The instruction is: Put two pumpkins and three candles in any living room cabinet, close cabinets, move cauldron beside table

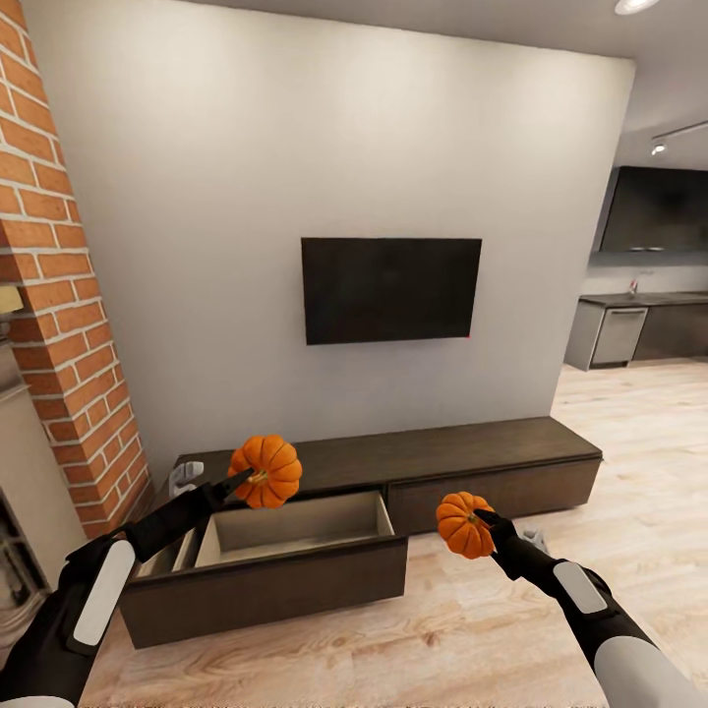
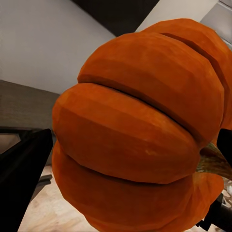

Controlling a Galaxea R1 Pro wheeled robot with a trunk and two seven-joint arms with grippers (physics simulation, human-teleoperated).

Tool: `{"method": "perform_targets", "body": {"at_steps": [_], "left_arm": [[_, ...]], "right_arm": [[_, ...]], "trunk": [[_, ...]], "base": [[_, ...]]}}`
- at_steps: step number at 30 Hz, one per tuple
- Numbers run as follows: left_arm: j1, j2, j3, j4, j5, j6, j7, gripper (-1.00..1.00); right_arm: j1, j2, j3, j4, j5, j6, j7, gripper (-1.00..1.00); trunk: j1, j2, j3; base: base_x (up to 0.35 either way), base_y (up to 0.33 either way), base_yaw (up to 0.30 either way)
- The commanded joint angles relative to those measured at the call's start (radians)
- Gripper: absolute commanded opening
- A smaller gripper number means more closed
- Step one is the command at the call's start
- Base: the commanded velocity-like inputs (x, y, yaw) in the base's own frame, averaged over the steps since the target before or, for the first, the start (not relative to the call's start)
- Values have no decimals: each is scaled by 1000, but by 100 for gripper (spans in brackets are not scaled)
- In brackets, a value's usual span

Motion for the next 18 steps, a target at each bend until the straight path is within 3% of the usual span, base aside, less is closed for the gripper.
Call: {"method": "perform_targets", "body": {"at_steps": [1, 5, 11, 18], "left_arm": [[-1, 0, 1, 0, 5, 6, 1, -100], [-1, 0, 1, -1, 5, 7, 0, -100], [-1, 0, 1, 0, 5, 6, 0, -100], [-1, 0, 1, 0, 5, 7, 0, -100]], "right_arm": [[-1, 1, -6, 0, -2, 7, 1, -100], [-1, 1, -5, 0, -1, 7, 1, -100], [-1, 1, -3, 0, -1, 8, 1, -100], [-1, 0, -3, 0, -1, 9, 1, -100]], "trunk": [[-4, 6, 0], [-19, 34, 7], [-19, 34, -3], [-46, 83, 8]], "base": [[0, 0, 0], [0, 0, 0], [0, 0, 0], [0, 0, 0]]}}
